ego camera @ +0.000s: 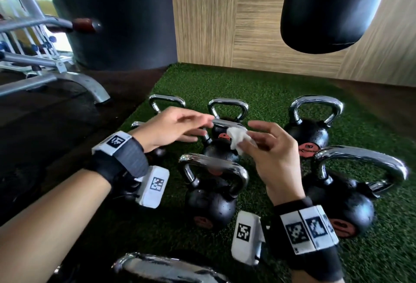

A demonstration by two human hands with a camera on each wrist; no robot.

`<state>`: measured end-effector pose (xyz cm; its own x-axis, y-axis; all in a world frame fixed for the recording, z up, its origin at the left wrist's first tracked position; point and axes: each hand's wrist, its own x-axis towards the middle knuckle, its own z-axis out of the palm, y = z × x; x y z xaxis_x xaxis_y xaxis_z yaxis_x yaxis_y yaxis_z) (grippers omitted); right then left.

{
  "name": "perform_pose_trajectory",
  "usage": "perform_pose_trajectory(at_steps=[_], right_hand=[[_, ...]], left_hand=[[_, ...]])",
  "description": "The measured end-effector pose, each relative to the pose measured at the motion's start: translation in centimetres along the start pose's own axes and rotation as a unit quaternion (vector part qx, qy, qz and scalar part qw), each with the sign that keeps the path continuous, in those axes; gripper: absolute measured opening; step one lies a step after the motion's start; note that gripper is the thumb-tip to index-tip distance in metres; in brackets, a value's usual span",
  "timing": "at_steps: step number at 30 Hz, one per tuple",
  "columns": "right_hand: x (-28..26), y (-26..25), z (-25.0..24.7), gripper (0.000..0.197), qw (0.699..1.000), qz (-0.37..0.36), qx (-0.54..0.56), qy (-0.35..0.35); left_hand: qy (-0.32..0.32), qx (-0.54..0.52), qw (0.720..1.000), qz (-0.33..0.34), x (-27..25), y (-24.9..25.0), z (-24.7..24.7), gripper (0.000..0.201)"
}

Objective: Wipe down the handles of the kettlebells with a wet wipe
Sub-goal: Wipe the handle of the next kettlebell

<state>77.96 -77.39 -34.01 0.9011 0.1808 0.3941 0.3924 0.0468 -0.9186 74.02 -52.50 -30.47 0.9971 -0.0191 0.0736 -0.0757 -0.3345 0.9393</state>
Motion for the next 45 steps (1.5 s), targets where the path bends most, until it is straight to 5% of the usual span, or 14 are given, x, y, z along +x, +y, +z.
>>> perform_pose_trajectory(at_steps=[4, 8, 11, 13, 17, 21, 26, 30, 33, 38, 45], right_hand=[[0.7, -1.2, 2.2, 0.035, 0.999, -0.031, 0.014, -0.027], [1.1, -1.1, 3.1, 0.038, 0.998, -0.049, -0.026, 0.029], [1.6, -0.8, 3.6, 0.041, 0.987, -0.061, -0.127, 0.073], [1.8, -0.4, 3.7, 0.044, 0.986, -0.054, -0.151, 0.043], [1.2, 2.7, 1.6, 0.063, 0.997, 0.036, -0.067, -0.034], [-0.4, 8.7, -1.4, 0.045, 0.983, 0.147, -0.084, 0.073], [-2.7, 14.3, 0.1, 0.05, 0.958, 0.271, -0.026, -0.093], [-4.2, 16.1, 0.7, 0.035, 0.97, 0.219, -0.03, -0.104], [-4.9, 16.3, 0.4, 0.043, 0.97, 0.189, -0.078, -0.131], [-4.9, 16.6, 1.2, 0.036, 0.974, 0.18, -0.119, -0.065], [-5.4, 17.5, 1.3, 0.034, 0.979, 0.156, -0.115, -0.069]], left_hand=[[-0.05, -0.1, 0.993, -0.037, 0.6, 0.6, 2.2, 0.029], [-0.036, -0.176, 0.983, -0.02, 0.7, 0.1, 2.3, 0.03], [-0.03, -0.172, 0.985, -0.009, 0.9, -0.2, 2.1, 0.033], [-0.02, -0.139, 0.99, 0.002, 1.1, -0.5, 1.9, 0.03], [-0.016, -0.047, 0.999, 0.022, 0.8, -1.7, 1.3, 0.024], [-0.011, 0.137, 0.989, 0.055, 0.5, -3.8, 1.8, 0.03], [0.019, 0.248, 0.963, 0.106, 0.6, -5.7, 4.1, 0.025], [0.025, 0.268, 0.95, 0.156, 0.1, -6.2, 4.3, 0.028], [0.067, 0.301, 0.94, 0.146, -0.8, -6.5, 2.5, 0.024], [0.054, 0.377, 0.905, 0.19, -1.5, -6.9, 2.4, 0.027], [0.134, 0.259, 0.954, 0.072, -3.2, -9.6, 0.1, 0.023]])
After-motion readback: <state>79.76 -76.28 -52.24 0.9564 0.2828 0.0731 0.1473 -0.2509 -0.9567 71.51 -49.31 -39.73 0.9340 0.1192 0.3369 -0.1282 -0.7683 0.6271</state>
